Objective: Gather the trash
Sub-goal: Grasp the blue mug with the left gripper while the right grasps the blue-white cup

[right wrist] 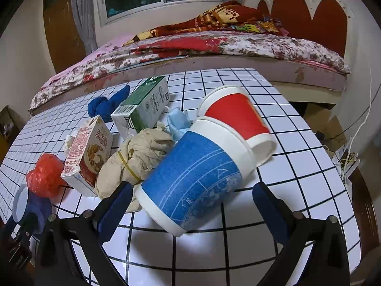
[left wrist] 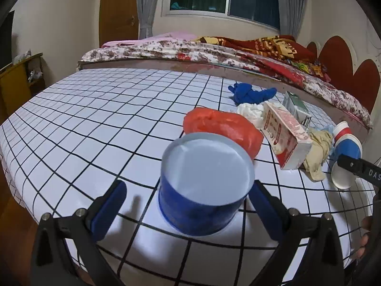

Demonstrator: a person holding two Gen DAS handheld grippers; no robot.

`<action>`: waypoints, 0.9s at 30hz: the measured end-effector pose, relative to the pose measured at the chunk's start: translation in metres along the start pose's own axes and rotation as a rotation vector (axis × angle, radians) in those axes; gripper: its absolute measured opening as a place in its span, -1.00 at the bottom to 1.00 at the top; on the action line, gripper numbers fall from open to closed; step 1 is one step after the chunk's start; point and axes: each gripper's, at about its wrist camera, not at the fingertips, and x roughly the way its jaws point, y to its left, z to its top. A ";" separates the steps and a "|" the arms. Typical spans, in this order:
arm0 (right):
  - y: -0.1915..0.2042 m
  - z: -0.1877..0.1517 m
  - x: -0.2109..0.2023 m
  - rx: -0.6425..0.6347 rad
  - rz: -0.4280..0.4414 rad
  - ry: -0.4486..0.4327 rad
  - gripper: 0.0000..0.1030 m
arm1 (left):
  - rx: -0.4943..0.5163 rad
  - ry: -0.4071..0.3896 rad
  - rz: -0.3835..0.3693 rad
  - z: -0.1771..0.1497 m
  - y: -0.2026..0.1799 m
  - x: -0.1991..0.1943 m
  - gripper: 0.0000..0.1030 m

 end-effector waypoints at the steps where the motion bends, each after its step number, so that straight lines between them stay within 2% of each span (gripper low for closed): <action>1: -0.002 -0.003 -0.003 -0.006 -0.007 -0.002 0.98 | 0.003 0.001 -0.007 -0.001 0.000 -0.001 0.98; 6: -0.021 -0.026 -0.021 -0.019 -0.064 -0.005 0.98 | 0.000 -0.009 -0.043 -0.006 0.004 -0.011 0.98; 9: -0.029 -0.031 -0.038 0.012 -0.018 -0.026 0.98 | -0.004 -0.023 -0.041 -0.006 0.005 -0.016 0.98; 13: -0.020 -0.014 -0.030 0.043 0.031 -0.014 0.98 | -0.009 -0.009 -0.023 0.001 0.004 -0.008 0.98; 16: -0.024 0.004 -0.010 0.108 -0.004 0.008 0.98 | -0.017 0.001 -0.023 0.006 0.005 -0.001 0.98; 19: -0.026 0.011 0.006 0.137 -0.001 0.039 0.98 | -0.023 0.009 -0.035 0.008 0.004 0.006 0.98; 20: -0.028 0.011 0.009 0.144 0.026 0.060 0.81 | -0.022 0.018 -0.039 0.008 0.003 0.009 0.97; 21: -0.030 0.008 0.008 0.147 0.061 0.071 0.39 | -0.021 0.024 -0.043 0.007 0.003 0.011 0.92; 22: -0.030 0.006 0.004 0.134 0.055 0.065 0.30 | -0.021 0.027 -0.052 0.005 0.002 0.011 0.86; 23: -0.030 0.001 -0.002 0.104 0.038 0.056 0.28 | -0.020 0.029 -0.067 0.004 0.002 0.010 0.64; 24: -0.029 -0.003 -0.006 0.086 0.039 0.053 0.27 | -0.018 0.035 -0.083 0.002 0.001 0.011 0.52; 27: -0.028 -0.016 -0.017 0.017 0.037 0.037 0.25 | -0.011 0.031 -0.093 -0.001 -0.002 0.007 0.52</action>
